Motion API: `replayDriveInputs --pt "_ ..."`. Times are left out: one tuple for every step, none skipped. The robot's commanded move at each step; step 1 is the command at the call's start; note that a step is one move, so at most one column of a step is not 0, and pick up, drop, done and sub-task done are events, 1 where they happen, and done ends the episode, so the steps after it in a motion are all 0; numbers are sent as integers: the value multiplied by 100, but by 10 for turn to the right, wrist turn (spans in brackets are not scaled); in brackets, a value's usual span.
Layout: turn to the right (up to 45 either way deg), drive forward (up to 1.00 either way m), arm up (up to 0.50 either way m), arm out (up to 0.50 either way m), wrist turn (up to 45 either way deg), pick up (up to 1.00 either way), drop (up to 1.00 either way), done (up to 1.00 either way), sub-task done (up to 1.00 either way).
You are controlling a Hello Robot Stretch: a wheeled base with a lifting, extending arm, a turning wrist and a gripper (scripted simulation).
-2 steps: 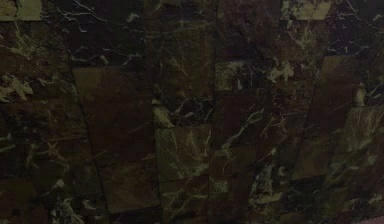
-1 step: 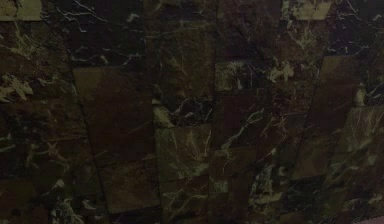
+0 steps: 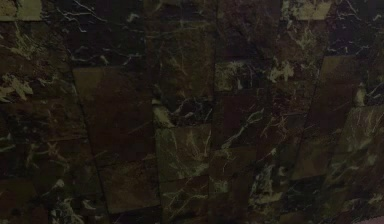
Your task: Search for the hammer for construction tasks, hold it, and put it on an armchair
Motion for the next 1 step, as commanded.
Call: replayDriveInputs --pt "0 0 0 0 180 0 0 0 0"
